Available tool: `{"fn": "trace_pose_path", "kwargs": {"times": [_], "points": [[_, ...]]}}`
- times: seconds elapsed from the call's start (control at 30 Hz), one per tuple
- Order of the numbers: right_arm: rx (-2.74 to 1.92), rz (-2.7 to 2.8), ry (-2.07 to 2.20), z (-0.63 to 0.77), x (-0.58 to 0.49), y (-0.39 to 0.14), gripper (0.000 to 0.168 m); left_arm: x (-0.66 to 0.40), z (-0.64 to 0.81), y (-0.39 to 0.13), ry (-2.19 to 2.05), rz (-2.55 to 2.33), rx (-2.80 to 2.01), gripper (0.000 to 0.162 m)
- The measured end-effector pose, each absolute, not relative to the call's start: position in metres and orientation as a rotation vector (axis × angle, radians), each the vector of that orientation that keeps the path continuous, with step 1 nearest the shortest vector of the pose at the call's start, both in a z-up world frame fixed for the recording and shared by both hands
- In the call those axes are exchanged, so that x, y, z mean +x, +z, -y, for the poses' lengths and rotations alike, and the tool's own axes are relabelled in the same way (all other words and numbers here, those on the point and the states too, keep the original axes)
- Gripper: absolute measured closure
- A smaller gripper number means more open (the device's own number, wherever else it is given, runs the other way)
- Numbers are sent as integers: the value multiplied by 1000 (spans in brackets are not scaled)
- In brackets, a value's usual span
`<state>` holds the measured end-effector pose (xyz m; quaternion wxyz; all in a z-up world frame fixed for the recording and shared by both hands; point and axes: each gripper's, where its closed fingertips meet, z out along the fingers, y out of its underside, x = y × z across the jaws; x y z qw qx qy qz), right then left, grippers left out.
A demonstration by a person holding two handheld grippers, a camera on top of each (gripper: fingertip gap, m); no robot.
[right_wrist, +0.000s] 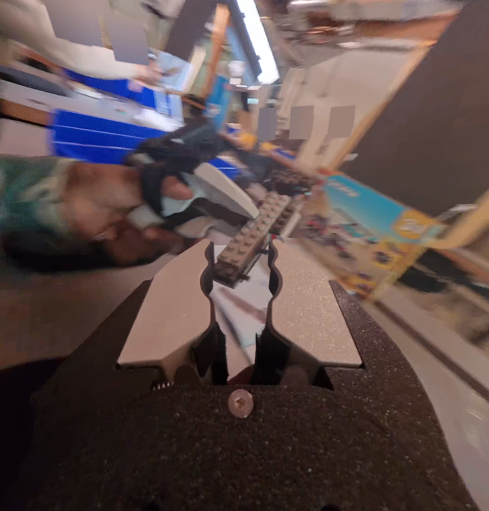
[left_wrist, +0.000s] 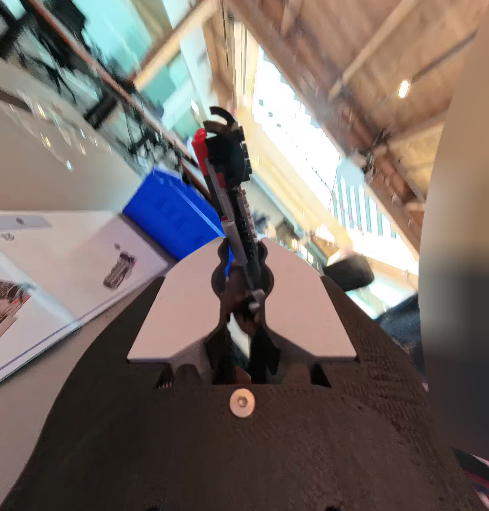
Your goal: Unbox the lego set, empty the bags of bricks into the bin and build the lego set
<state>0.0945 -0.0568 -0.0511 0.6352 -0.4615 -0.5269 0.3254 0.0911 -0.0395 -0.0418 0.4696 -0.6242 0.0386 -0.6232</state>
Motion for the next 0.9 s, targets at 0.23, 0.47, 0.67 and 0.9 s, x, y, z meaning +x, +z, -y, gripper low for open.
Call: {"fn": "trace_pose_path", "kwargs": {"times": [0.23, 0.47, 0.67, 0.9], "points": [[-734, 1690, 979, 77, 128, -22, 117, 77, 77, -90, -1497, -671, -2082, 143], [-516, 2266, 397, 60, 105, -72, 100, 91, 93, -107, -1511, -1042, -2264, 143], [-443, 2385, 151, 54, 108, -105, 123, 98, 103, -107, -1582, -1171, -2238, 143], [-966, 2296, 378, 37, 136, -139, 123, 82, 58, -108, -1169, -972, -2062, 118]]}}
